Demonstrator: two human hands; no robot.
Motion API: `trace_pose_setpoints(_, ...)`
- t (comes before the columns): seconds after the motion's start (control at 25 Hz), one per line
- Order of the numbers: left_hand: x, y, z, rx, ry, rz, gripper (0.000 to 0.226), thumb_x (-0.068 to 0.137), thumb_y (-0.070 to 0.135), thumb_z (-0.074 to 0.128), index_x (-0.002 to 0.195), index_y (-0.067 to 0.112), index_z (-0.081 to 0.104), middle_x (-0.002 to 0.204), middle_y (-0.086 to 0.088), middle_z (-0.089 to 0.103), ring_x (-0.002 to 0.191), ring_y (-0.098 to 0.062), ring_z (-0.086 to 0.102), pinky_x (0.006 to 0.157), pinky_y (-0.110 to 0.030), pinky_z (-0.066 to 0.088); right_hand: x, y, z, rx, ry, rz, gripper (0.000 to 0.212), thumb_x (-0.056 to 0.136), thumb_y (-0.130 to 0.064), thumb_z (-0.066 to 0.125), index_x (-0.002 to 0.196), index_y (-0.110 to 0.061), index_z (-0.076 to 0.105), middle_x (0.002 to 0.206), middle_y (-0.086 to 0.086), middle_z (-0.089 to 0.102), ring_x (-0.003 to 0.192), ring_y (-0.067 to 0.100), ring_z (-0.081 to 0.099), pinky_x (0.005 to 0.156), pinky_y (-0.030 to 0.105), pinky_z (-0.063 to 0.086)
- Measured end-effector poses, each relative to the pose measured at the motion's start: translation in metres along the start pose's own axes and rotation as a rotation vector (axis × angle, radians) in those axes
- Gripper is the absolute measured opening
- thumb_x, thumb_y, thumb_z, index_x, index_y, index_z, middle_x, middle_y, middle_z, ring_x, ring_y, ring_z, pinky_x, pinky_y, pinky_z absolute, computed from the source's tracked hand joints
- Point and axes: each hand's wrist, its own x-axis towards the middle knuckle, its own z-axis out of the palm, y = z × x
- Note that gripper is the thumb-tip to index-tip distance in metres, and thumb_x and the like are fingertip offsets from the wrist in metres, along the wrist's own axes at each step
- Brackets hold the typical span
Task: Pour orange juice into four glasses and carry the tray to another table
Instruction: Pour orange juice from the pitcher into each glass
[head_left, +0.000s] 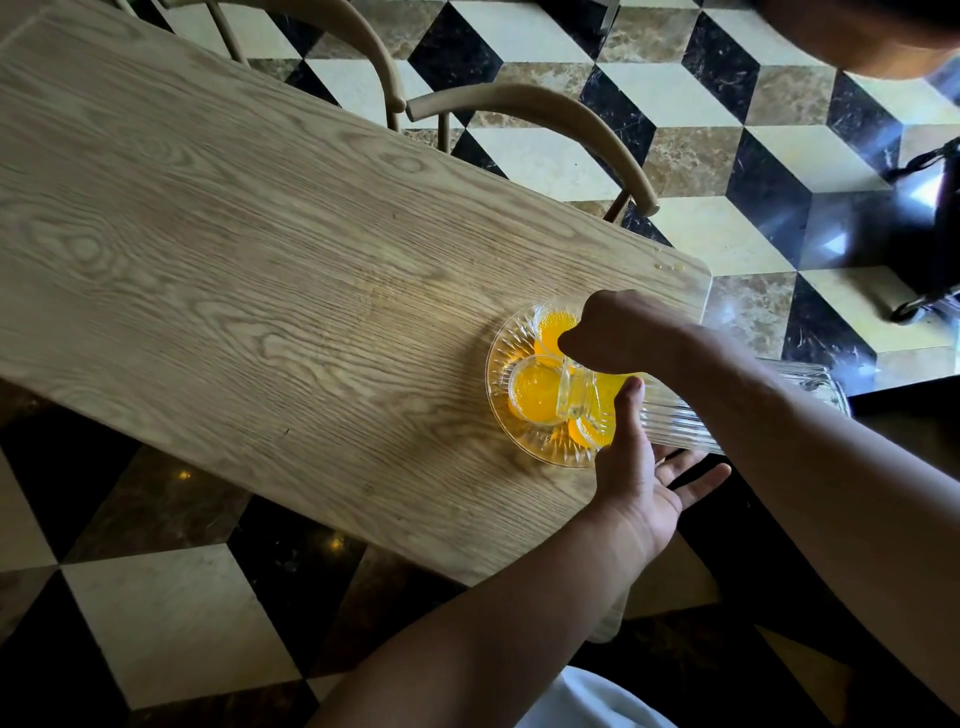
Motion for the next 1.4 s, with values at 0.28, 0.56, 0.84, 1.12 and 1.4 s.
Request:
trace_pose_setpoints(0.28,0.0,0.006,-0.001,-0.017,-0.015,0.005,0.078,0.084,0.072,0.067,0.128,0.008,0.063,0.115,-0.014,0.071,0.103,-0.025,0.074,0.086,-0.05,0.063,0.003,-0.012,-0.001,-0.017,0.01,-0.021,0.033,0.09,-0.033,0.053,0.064,-0.014,0.054,0.067,0.003,0.053,0.053,0.019,0.047,0.056,0.027,0.038)
trace_pose_setpoints(0.56,-0.006,0.01,-0.003,0.0,-0.01,-0.006,0.083,0.085,0.075,0.061,0.136,0.009,0.061,0.112,-0.011,0.071,0.1,-0.023,0.073,0.073,-0.044,0.064,0.002,-0.022,0.0,-0.078,0.021,-0.014,0.035,0.091,-0.038,0.051,0.065,-0.014,0.052,0.07,0.003,0.053,0.056,0.019,0.05,0.055,0.025,0.039)
trace_pose_setpoints(0.84,-0.012,0.015,-0.013,0.065,-0.006,0.038,0.057,0.089,0.069,0.063,0.113,0.017,0.065,0.114,-0.012,0.072,0.091,-0.022,0.079,0.079,-0.047,0.064,-0.005,-0.023,-0.003,-0.013,0.029,-0.007,0.034,0.093,-0.035,0.052,0.066,-0.014,0.049,0.07,0.003,0.051,0.058,0.018,0.049,0.052,0.025,0.036)
trace_pose_setpoints(1.12,-0.019,0.021,-0.019,0.254,0.082,0.119,0.085,0.047,0.076,0.08,0.104,0.017,0.057,0.115,-0.012,0.059,0.104,-0.031,0.069,0.09,-0.058,0.063,-0.019,-0.006,-0.006,0.287,0.112,0.095,0.028,0.091,-0.026,0.056,0.067,-0.013,0.051,0.07,0.01,0.054,0.072,0.03,0.057,0.053,0.03,0.037)
trace_pose_setpoints(1.4,-0.023,0.014,-0.039,0.506,0.06,0.268,0.072,0.061,0.059,0.093,0.099,0.011,0.056,0.089,-0.002,0.052,0.074,-0.015,0.058,0.084,-0.05,0.066,-0.061,0.026,-0.001,0.732,0.213,0.185,0.033,0.092,-0.03,0.058,0.079,0.0,0.062,0.078,0.016,0.064,0.073,0.027,0.054,0.066,0.034,0.043)
